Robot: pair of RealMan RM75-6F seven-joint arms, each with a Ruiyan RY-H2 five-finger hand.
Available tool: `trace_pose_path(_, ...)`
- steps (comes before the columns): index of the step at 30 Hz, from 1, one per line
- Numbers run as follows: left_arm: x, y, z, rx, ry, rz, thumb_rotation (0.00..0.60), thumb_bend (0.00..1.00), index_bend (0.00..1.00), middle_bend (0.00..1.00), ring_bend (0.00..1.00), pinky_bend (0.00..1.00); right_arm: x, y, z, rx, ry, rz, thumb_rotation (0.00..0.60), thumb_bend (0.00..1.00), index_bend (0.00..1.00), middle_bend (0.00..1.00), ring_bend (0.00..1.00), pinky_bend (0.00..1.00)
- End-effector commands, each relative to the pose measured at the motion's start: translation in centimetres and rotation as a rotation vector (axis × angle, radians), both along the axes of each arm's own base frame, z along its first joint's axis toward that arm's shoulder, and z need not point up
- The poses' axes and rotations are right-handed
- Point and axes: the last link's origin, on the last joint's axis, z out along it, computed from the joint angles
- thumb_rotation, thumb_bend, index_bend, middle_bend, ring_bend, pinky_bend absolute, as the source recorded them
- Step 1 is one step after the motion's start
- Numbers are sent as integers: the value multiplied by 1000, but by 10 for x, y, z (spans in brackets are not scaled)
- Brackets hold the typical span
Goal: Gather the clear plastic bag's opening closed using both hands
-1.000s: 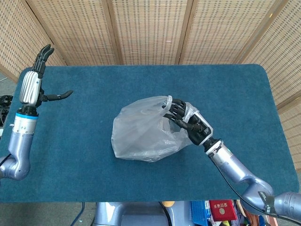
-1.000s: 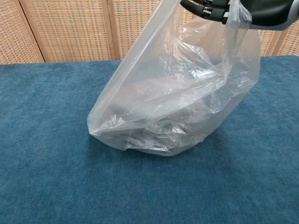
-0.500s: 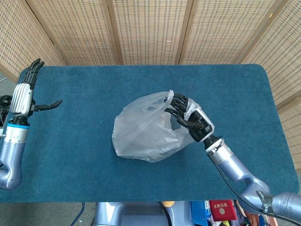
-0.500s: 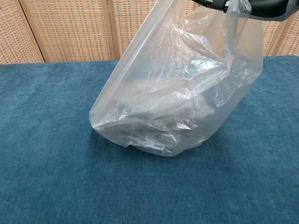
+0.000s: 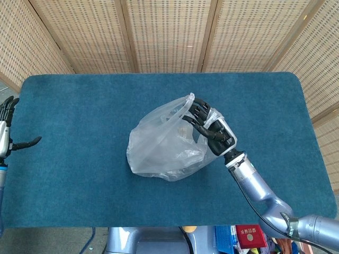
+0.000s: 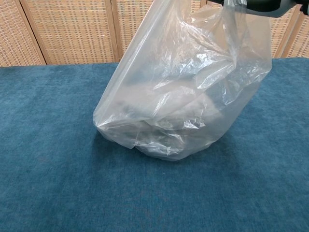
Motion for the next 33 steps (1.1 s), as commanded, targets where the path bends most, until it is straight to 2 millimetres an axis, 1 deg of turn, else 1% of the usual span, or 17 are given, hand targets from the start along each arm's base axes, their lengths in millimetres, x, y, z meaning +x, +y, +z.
trace_pose_path(1,-7,-12,-7,-10,-2,30,600,136,0,0,0,34,1,-1,-1,12,-11,-8,600,132,216,275,108,185)
trace_pose_path(6,-10,-23,-18,-25,-37,46,600,136,0,0,0,33,6,-2,-7,60,-7,4,600,129,216,274,114,185)
trace_pose_path(11,-11,-27,-25,-36,-53,49,600,139,0,0,0,33,13,-3,-10,105,-25,31,600,119,226,295,147,184)
trace_pose_path(14,-12,-26,-24,-30,-52,54,600,140,0,0,0,33,18,-3,-9,134,-27,52,600,120,246,338,170,185)
trace_pose_path(19,-13,-25,-24,-34,-59,59,600,141,0,0,0,33,23,-4,-9,179,-15,69,600,100,301,348,179,184)
trace_pose_path(22,-13,-25,-24,-39,-67,62,600,140,0,0,0,33,25,-4,-12,216,27,92,600,63,310,349,181,185)
trace_pose_path(25,-14,-25,-23,-41,-73,66,600,141,0,0,0,33,29,-1,-18,286,105,136,600,40,331,365,196,186)
trace_pose_path(29,-14,-25,-22,-43,-80,66,600,141,0,0,0,33,31,-2,-21,328,197,176,600,3,365,382,215,198)
trace_pose_path(33,-15,-24,-22,-43,-85,68,600,140,0,0,0,33,33,-2,-21,349,239,199,600,0,375,385,215,198)
